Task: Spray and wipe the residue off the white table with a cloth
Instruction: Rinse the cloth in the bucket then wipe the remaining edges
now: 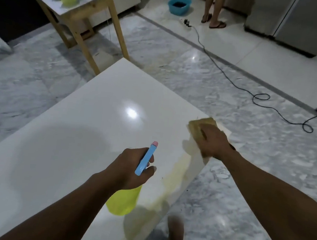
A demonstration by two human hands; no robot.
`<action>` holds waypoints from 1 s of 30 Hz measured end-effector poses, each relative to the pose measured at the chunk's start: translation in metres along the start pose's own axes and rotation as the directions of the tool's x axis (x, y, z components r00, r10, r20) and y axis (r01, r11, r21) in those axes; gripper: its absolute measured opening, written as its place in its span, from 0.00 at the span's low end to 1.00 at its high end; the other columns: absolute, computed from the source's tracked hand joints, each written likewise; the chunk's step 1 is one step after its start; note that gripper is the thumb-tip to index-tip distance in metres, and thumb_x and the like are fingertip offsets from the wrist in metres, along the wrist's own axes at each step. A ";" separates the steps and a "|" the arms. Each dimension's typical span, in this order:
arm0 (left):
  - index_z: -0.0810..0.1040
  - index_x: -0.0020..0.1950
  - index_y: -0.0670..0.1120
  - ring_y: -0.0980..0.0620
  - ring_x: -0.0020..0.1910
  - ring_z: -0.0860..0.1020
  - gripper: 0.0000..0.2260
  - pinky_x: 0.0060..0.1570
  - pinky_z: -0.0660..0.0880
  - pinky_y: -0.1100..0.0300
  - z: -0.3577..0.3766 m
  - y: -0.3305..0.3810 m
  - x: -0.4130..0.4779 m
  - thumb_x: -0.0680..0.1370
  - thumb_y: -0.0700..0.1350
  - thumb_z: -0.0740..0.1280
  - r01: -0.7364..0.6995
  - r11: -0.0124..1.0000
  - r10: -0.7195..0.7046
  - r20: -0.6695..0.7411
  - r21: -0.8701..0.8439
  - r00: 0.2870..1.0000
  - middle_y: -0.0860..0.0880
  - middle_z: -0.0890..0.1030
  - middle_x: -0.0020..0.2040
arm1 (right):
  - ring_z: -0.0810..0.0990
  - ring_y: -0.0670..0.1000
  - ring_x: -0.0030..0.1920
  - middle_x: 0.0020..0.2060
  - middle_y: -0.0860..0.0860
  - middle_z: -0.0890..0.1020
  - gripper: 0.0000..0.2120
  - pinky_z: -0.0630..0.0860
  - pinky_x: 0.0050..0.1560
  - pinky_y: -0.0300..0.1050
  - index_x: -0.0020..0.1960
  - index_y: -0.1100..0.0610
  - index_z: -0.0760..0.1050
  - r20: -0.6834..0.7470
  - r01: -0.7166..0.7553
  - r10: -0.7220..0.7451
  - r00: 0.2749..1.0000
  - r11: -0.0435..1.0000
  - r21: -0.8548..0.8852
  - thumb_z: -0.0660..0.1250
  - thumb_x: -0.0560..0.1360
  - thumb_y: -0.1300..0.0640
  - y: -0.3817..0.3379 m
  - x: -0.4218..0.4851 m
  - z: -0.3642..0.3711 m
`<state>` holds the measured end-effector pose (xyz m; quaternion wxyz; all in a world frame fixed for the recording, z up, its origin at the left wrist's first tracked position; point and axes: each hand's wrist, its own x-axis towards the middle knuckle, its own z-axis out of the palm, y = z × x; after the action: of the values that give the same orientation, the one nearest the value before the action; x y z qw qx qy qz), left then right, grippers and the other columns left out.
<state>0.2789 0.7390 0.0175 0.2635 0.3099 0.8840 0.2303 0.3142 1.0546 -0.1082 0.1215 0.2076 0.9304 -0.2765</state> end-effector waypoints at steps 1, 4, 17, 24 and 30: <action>0.80 0.54 0.47 0.49 0.43 0.83 0.09 0.44 0.77 0.62 0.001 -0.002 0.003 0.78 0.51 0.72 -0.001 1.000 0.001 -0.007 0.001 1.000 0.49 0.84 0.45 | 0.66 0.59 0.72 0.74 0.54 0.68 0.31 0.64 0.69 0.61 0.73 0.52 0.65 -0.005 0.013 -0.013 1.000 0.997 -0.078 0.56 0.73 0.41 0.006 0.009 0.009; 0.79 0.52 0.49 0.51 0.42 0.83 0.09 0.43 0.77 0.62 0.000 -0.008 0.008 0.78 0.52 0.71 0.023 1.000 -0.023 -0.030 0.004 0.999 0.50 0.84 0.44 | 0.54 0.58 0.79 0.79 0.54 0.60 0.33 0.53 0.75 0.61 0.77 0.52 0.60 -0.120 0.120 -0.145 0.982 0.973 -0.198 0.53 0.75 0.42 0.007 0.027 0.016; 0.76 0.48 0.52 0.57 0.33 0.78 0.06 0.37 0.71 0.71 0.022 -0.045 -0.031 0.78 0.49 0.72 0.094 0.994 -0.100 -0.105 -0.056 0.989 0.54 0.83 0.41 | 0.48 0.55 0.81 0.81 0.53 0.53 0.30 0.44 0.79 0.59 0.81 0.52 0.52 -0.184 0.127 -0.188 0.965 0.946 -0.298 0.44 0.81 0.43 0.016 0.031 0.071; 0.78 0.51 0.51 0.56 0.37 0.80 0.06 0.41 0.74 0.70 0.029 -0.055 -0.075 0.78 0.49 0.72 0.129 0.987 -0.140 -0.129 -0.092 0.982 0.53 0.84 0.45 | 0.49 0.54 0.81 0.81 0.52 0.55 0.30 0.46 0.79 0.60 0.80 0.51 0.55 -0.127 0.245 -0.291 0.948 0.925 -0.291 0.44 0.80 0.43 -0.024 -0.023 0.118; 0.77 0.50 0.50 0.49 0.38 0.80 0.08 0.44 0.79 0.57 0.032 -0.075 -0.146 0.76 0.52 0.70 0.078 0.991 -0.095 -0.174 -0.105 0.980 0.52 0.83 0.44 | 0.50 0.54 0.81 0.81 0.52 0.55 0.30 0.48 0.78 0.61 0.80 0.51 0.55 -0.085 0.316 -0.362 0.928 0.888 -0.334 0.44 0.80 0.44 -0.068 -0.083 0.173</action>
<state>0.3639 0.5968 -0.0018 0.2076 0.2360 0.9045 0.2884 0.3766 0.8786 -0.1899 0.0348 0.0394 0.9906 -0.1260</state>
